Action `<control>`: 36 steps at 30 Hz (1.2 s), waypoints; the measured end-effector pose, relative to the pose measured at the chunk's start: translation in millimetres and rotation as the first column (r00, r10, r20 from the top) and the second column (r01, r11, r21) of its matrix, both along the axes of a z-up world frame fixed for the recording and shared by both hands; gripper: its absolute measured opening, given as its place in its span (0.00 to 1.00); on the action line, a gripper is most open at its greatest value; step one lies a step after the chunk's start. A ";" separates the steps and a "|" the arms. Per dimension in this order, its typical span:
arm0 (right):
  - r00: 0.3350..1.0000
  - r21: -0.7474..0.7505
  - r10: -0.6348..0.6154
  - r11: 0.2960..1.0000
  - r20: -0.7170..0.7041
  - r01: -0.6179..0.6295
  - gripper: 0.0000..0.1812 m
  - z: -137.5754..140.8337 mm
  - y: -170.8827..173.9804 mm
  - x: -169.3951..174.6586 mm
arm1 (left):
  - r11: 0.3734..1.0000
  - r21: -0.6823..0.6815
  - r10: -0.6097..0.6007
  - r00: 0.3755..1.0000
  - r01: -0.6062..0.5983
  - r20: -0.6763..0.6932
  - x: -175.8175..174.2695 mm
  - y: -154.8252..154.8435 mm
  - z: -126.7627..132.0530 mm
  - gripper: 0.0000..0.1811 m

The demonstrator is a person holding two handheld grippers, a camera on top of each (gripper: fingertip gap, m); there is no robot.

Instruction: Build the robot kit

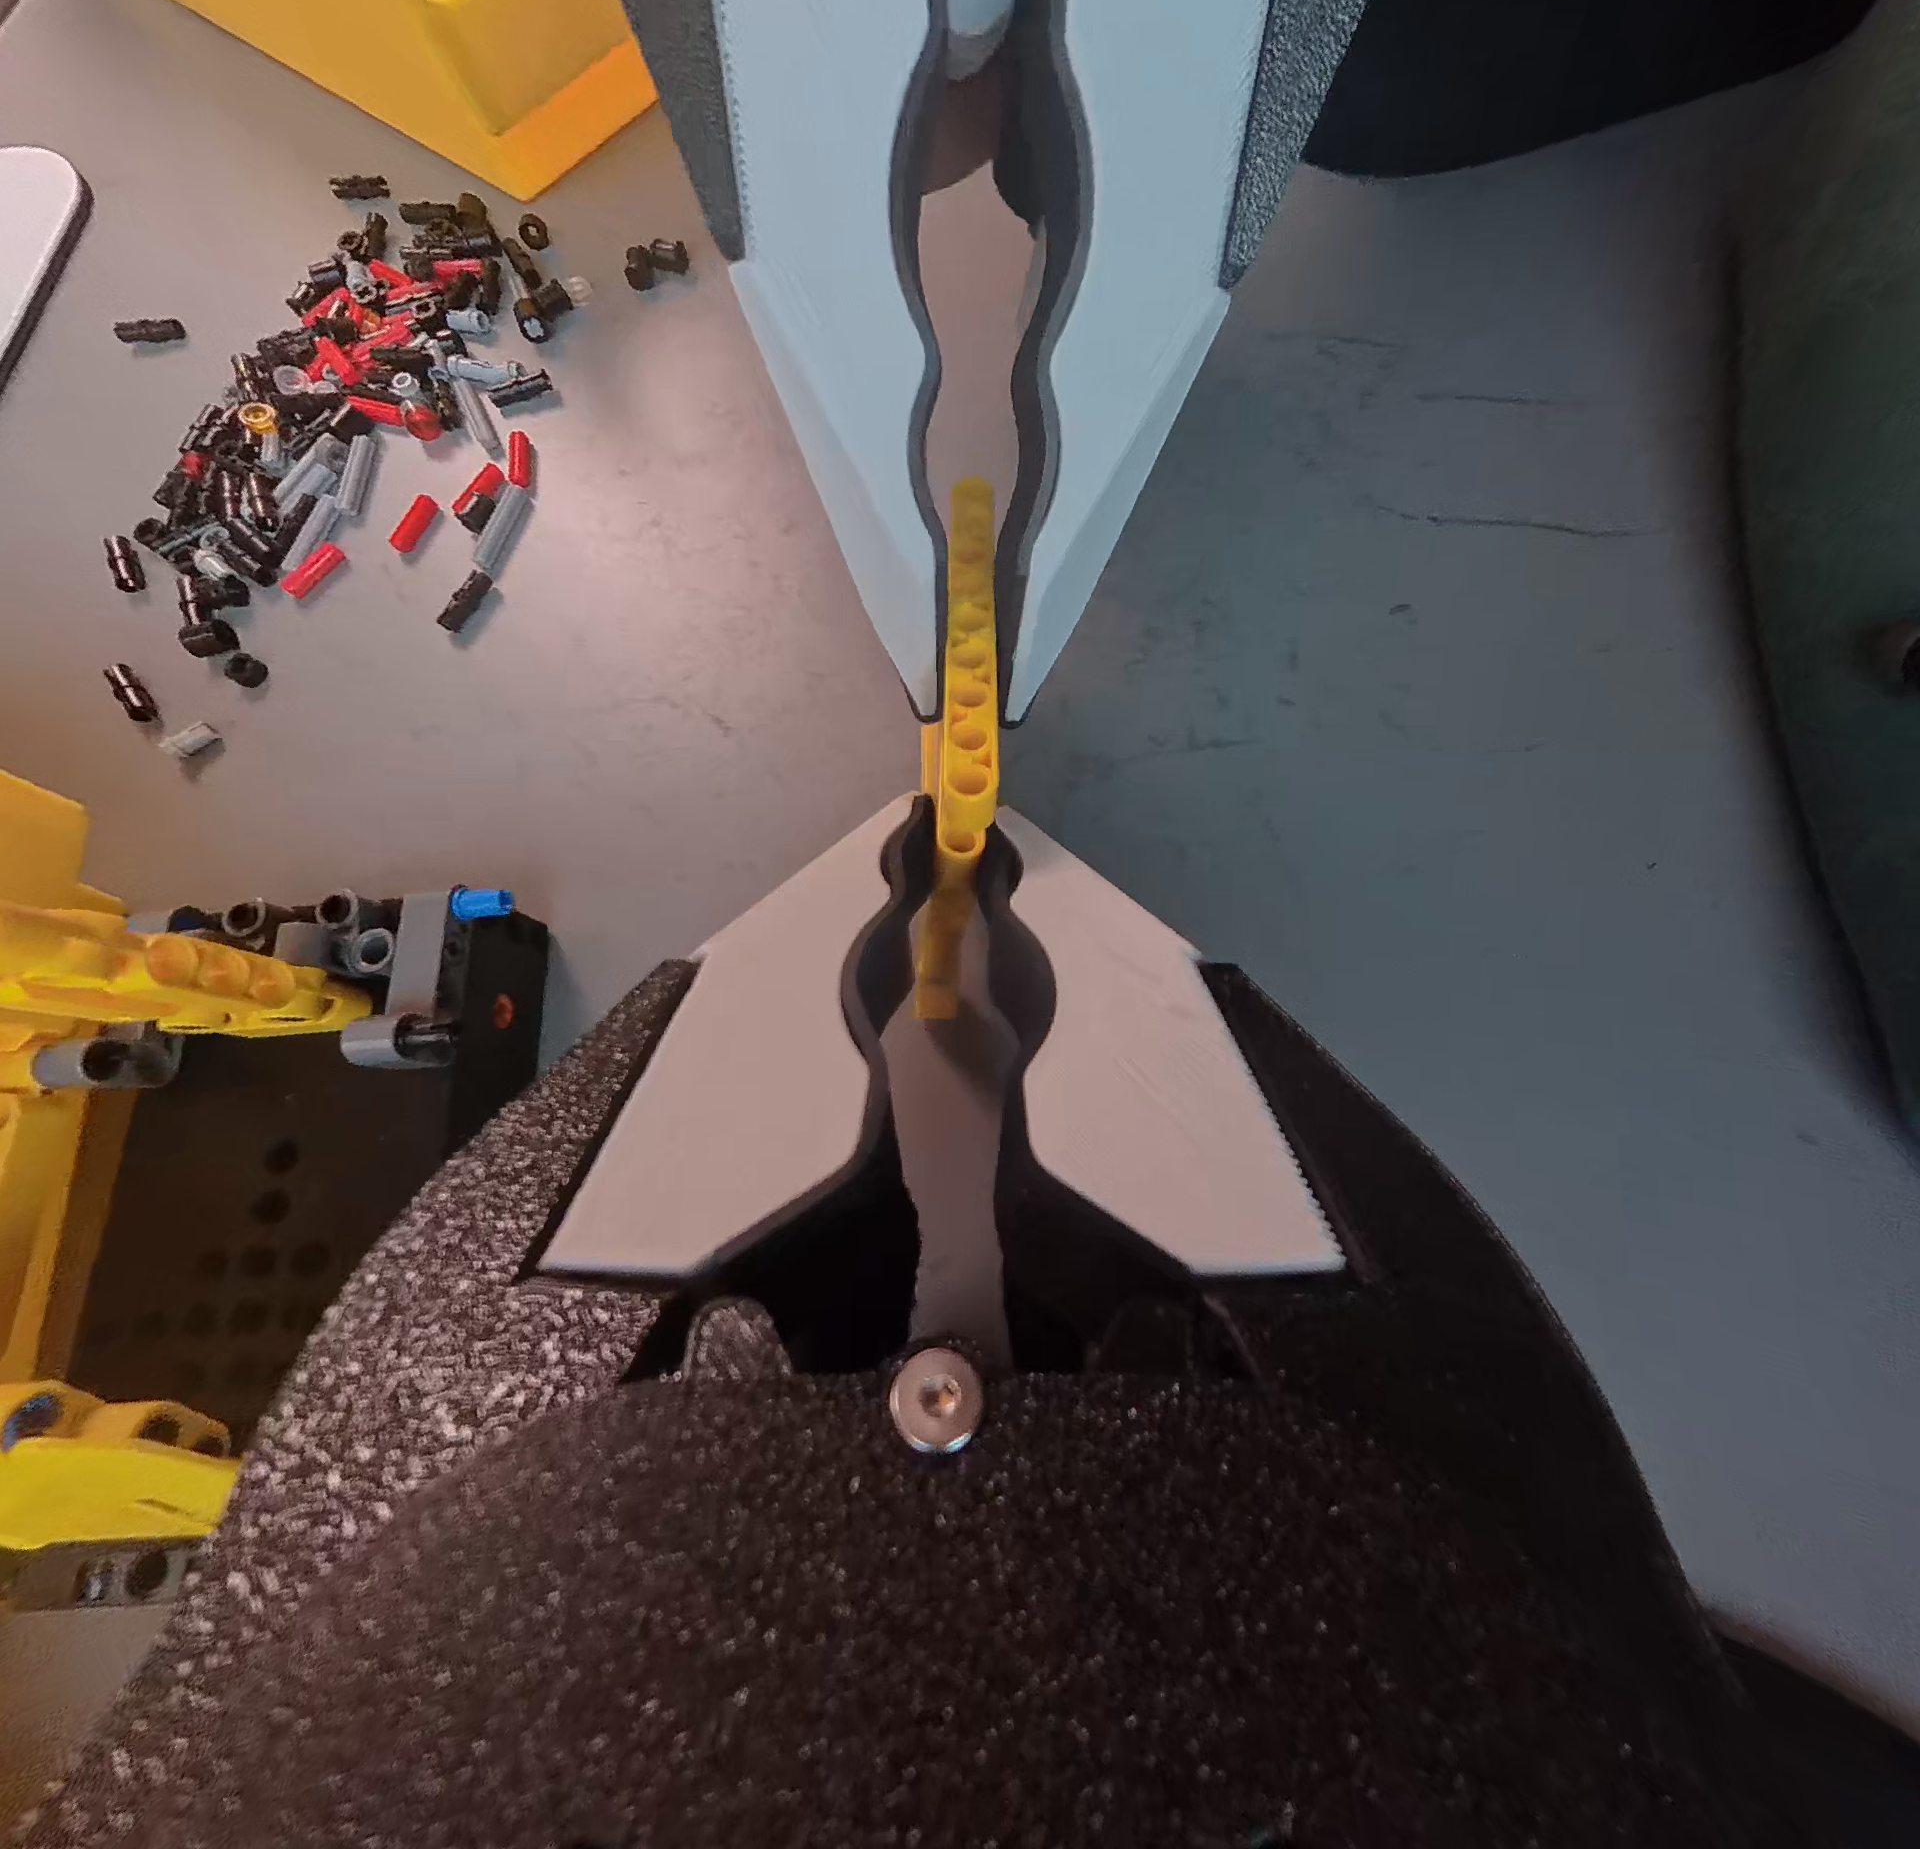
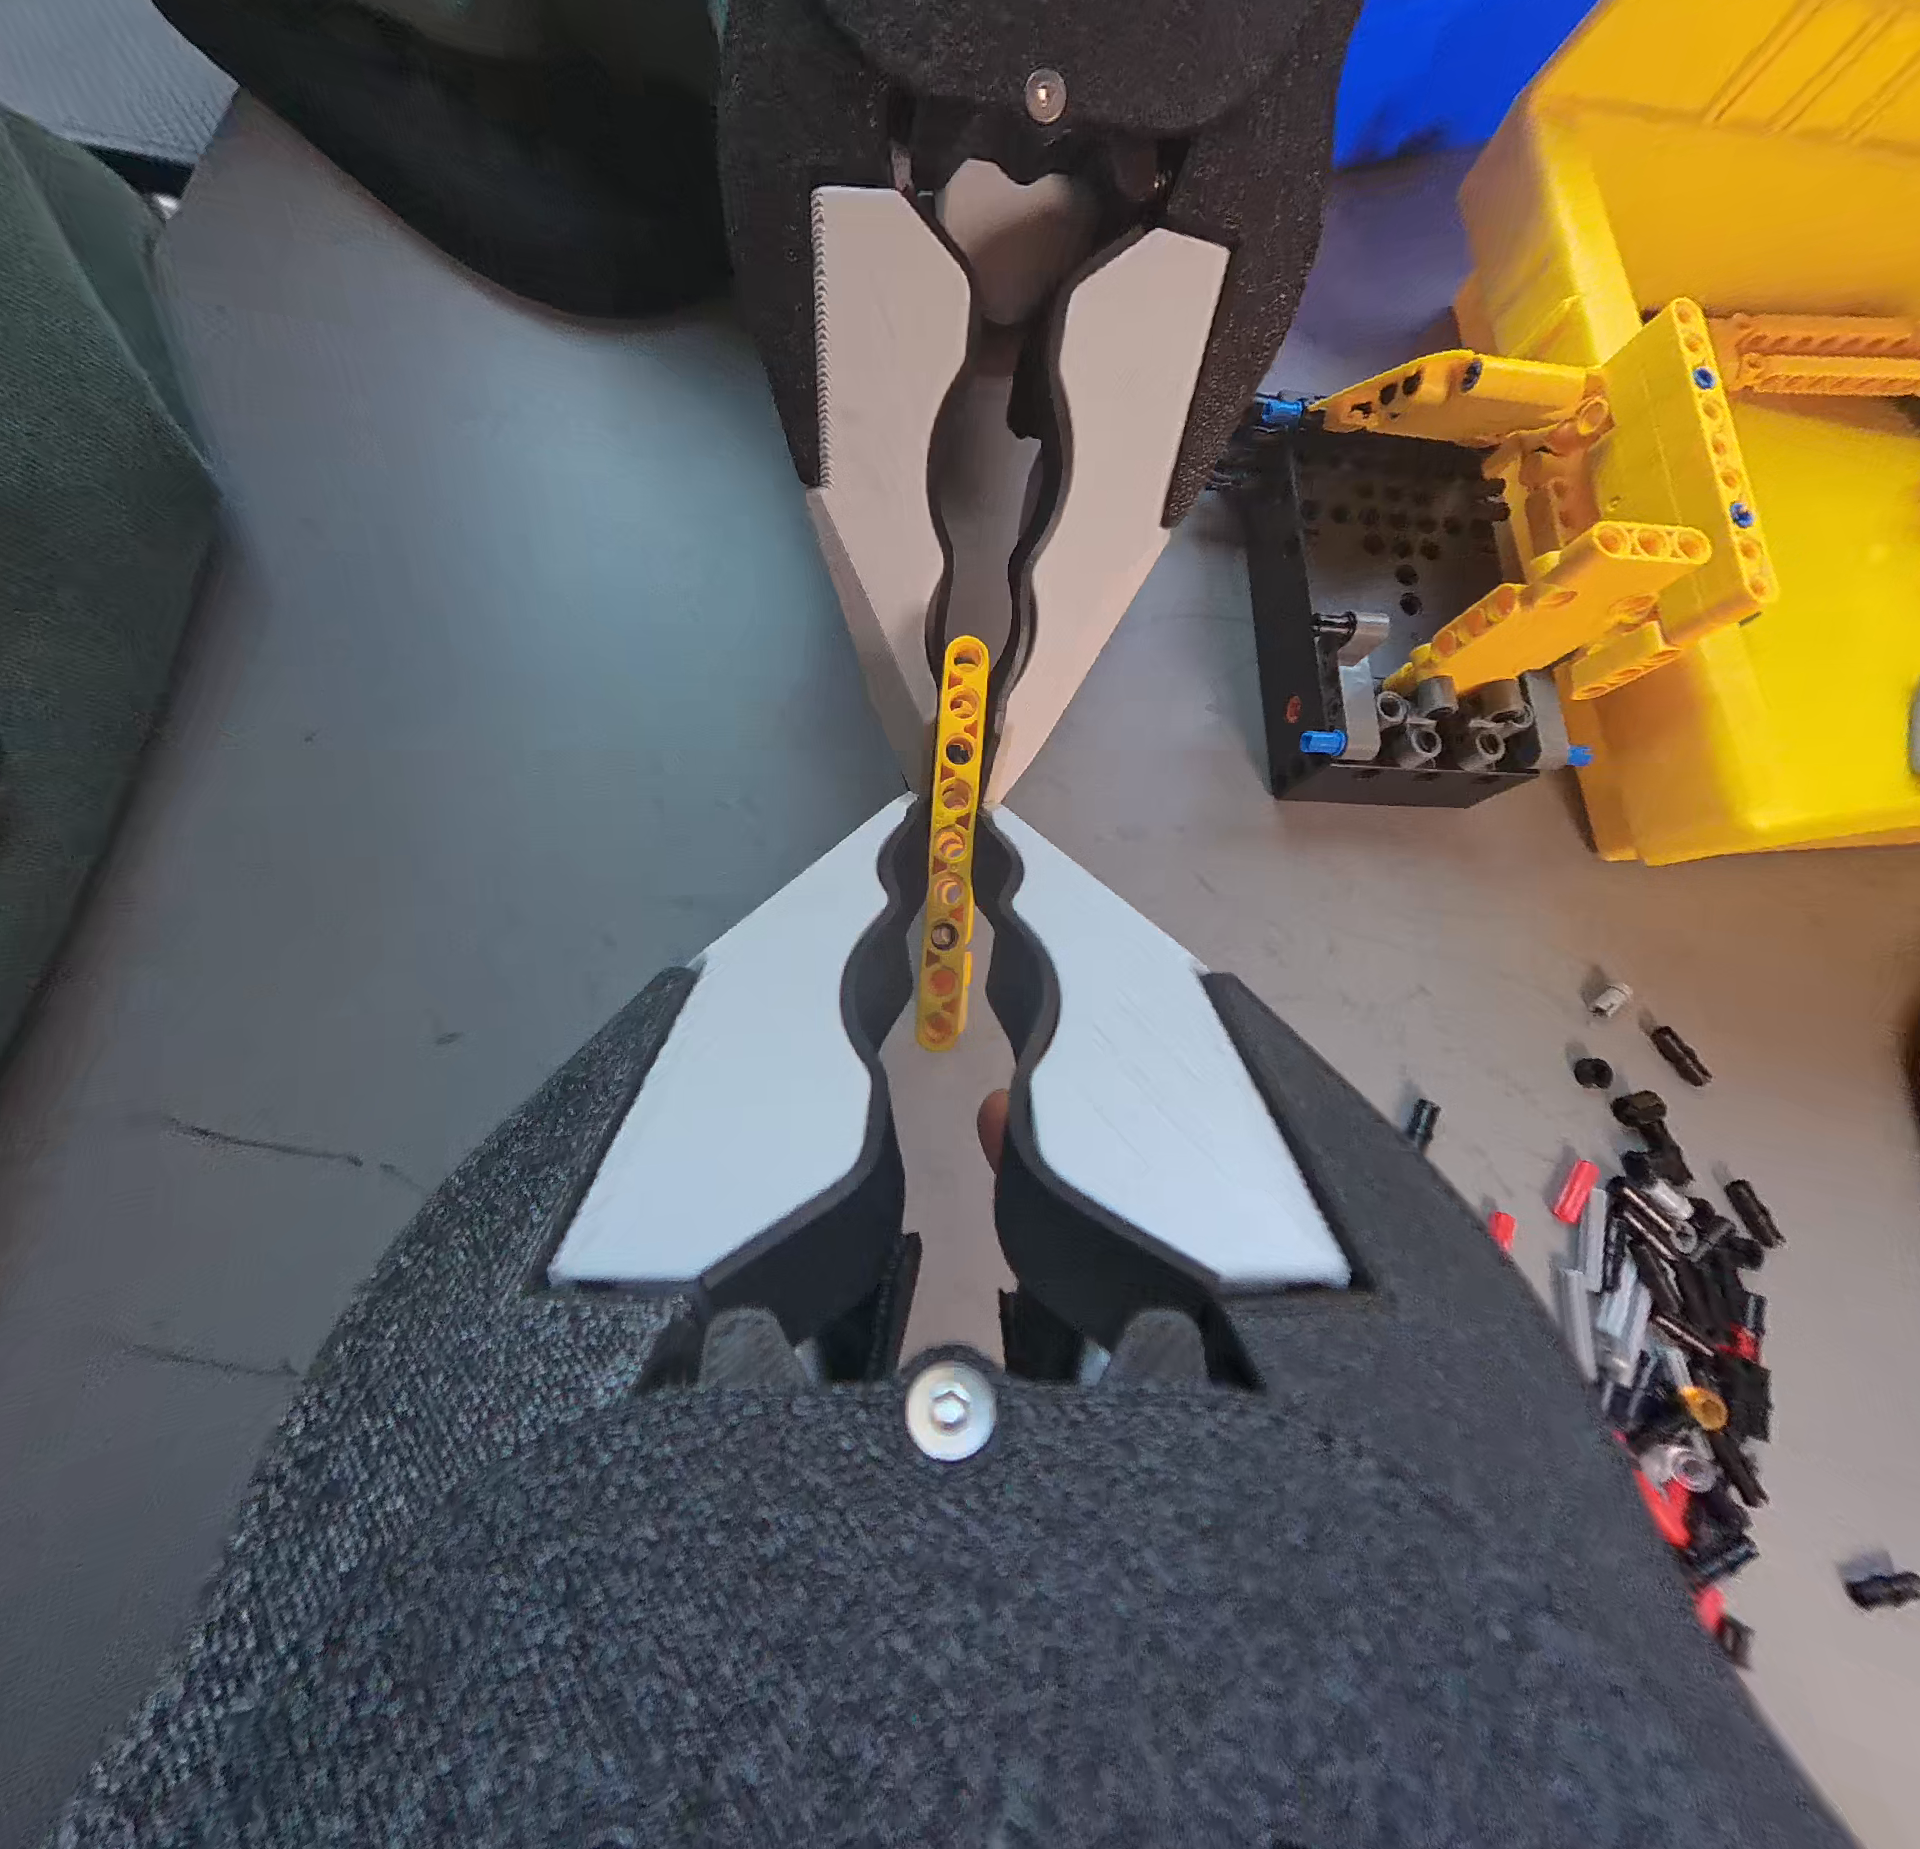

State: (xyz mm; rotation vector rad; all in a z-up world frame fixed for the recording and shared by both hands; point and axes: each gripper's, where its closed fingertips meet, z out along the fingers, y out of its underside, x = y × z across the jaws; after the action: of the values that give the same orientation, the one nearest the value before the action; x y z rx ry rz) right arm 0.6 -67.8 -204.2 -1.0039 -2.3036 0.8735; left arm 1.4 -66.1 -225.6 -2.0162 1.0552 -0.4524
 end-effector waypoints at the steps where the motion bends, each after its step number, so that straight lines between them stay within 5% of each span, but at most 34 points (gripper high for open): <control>1: 1.000 0.015 0.000 1.000 0.002 0.000 0.04 -0.8 1.8 -1.3 | 1.000 -0.018 0.009 1.000 -0.008 0.019 -0.5 0.7 0.3 0.03; 10: 1.000 -0.012 0.018 1.000 0.010 -0.018 0.04 -2.3 1.5 -2.6 | 0.999 -0.036 0.013 1.000 -0.013 0.017 0.5 -0.3 0.7 0.03; 21: 1.000 -0.215 -0.003 0.977 -0.015 -0.001 0.04 -2.7 4.3 -8.3 | 0.993 -0.122 0.007 0.994 0.006 0.106 -1.3 -0.1 1.5 0.03; 26: 0.999 -0.167 -0.021 0.986 -0.028 0.016 0.14 0.4 5.3 -5.2 | 0.992 -0.129 0.011 0.994 0.003 0.113 -1.9 -0.2 1.6 0.03; 31: 0.993 0.060 -0.049 0.997 -0.104 0.056 0.16 13.5 30.7 8.6 | 0.983 -0.182 0.032 0.987 -0.003 0.154 -2.8 0.5 2.1 0.03; 36: 0.970 0.400 -0.022 0.908 -0.243 0.121 0.17 0.3 30.9 10.3 | 0.955 -0.296 0.113 0.963 -0.036 0.246 -1.0 4.9 3.5 0.03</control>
State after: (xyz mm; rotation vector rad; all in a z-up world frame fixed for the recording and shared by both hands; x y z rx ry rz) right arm 10.9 -36.9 -203.9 -0.7490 -2.1102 0.4170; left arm 0.4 -61.2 -222.1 -2.1673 0.7812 -0.8486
